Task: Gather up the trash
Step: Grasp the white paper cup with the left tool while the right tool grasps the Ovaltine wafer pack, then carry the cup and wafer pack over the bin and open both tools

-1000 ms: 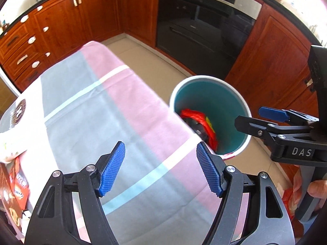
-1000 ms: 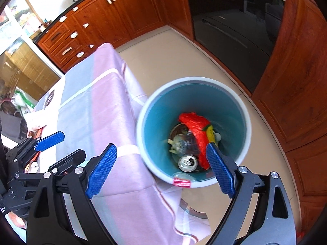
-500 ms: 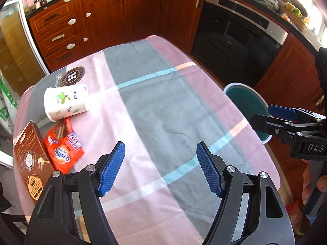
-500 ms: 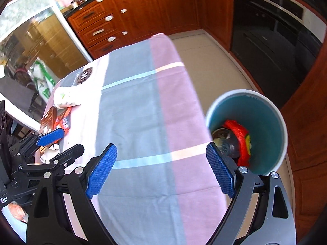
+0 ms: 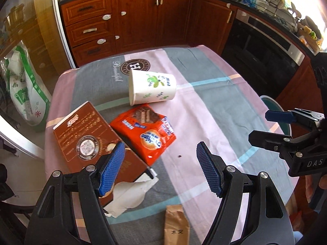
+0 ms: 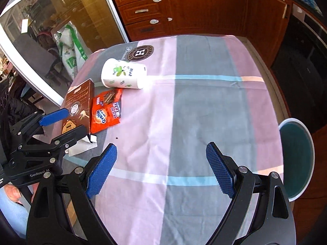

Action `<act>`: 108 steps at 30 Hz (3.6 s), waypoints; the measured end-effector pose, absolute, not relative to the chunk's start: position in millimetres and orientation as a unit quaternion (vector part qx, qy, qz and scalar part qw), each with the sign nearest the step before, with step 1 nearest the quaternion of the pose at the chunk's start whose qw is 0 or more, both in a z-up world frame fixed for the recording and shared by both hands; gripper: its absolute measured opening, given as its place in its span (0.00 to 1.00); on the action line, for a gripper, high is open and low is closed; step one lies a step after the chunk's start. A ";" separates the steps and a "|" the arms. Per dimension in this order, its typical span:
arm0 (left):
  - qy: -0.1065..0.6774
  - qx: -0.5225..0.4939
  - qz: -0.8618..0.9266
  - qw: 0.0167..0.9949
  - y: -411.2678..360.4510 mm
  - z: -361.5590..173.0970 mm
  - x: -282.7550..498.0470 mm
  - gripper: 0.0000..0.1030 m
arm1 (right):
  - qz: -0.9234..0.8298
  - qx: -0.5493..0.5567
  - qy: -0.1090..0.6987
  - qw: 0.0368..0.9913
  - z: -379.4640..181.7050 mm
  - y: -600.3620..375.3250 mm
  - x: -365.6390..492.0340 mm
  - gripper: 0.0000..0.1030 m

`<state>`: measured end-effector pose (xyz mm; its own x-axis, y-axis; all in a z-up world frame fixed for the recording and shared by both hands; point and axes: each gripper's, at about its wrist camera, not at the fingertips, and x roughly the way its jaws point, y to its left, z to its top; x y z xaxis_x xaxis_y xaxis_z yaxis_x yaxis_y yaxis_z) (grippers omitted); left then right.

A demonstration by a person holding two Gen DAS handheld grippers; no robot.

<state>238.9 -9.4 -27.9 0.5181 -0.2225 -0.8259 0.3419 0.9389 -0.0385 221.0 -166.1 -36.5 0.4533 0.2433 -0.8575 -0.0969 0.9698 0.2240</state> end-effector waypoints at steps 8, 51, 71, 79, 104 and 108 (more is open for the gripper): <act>0.480 0.062 -0.150 0.862 36.5 -50.7 252.6 0.71 | 0.154 0.056 0.534 0.829 -59.3 -96.7 258.9 0.82; 0.469 0.021 -0.229 0.853 1.7 -63.6 326.7 0.67 | 0.118 0.083 0.569 0.809 -96.5 -160.0 259.2 0.51; 0.439 0.046 -0.249 0.862 -62.5 -17.7 282.3 0.03 | 0.100 0.124 0.525 0.836 -69.7 -219.7 225.9 0.51; 0.432 0.085 -0.284 0.852 -123.4 -0.1 252.5 0.03 | 0.067 0.157 0.497 0.851 -53.5 -278.8 192.0 0.51; 0.471 0.193 -0.406 0.759 -382.2 -60.2 193.7 0.03 | -0.079 0.283 0.481 0.826 -114.5 -497.9 109.9 0.52; 0.485 0.194 -0.416 0.745 -405.3 -75.7 195.9 0.03 | -0.090 0.287 0.487 0.820 -126.1 -514.1 109.3 0.52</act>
<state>195.9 -405.3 -75.7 0.1840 -0.4316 -0.8831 0.8075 0.5786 -0.1146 109.3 -514.1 -126.1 0.5087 0.1324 -0.8507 0.4277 0.8186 0.3832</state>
